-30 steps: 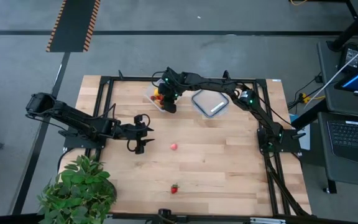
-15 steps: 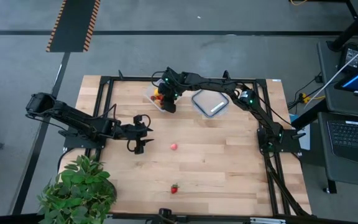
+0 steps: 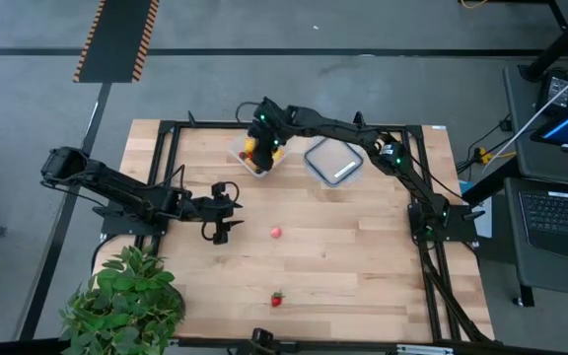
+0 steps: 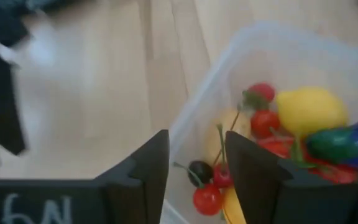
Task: Pick and placing Produce into tupperware
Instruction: Put the peach into the transparent container
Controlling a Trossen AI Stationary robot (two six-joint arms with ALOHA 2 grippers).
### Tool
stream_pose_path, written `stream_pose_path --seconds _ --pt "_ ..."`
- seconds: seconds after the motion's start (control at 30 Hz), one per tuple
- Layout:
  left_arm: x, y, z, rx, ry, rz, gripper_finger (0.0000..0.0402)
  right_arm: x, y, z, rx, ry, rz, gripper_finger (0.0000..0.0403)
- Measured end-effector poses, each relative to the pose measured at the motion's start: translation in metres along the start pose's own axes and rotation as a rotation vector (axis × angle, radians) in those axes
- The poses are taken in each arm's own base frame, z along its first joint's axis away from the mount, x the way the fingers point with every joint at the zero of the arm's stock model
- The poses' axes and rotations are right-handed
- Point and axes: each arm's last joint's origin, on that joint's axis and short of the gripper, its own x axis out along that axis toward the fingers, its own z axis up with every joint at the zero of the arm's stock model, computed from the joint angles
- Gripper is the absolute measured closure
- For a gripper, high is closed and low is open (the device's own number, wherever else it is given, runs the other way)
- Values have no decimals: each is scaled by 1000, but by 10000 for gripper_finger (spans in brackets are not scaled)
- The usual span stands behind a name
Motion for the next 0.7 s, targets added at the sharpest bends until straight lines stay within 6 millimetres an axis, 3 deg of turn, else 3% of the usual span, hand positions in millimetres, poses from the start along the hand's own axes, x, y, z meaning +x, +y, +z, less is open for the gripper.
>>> stream_pose_path --seconds 0.17,0.33,0.7 --pt "0 0 0 0 0 0 195 -36 14 31 -23 -73 -2 253" --pt "0 0 0 -1 -4 -1 195 -55 25 44 -35 -184 11 257" --pt "0 0 1 -1 -5 -1 195 -51 41 44 -53 -175 33 257"
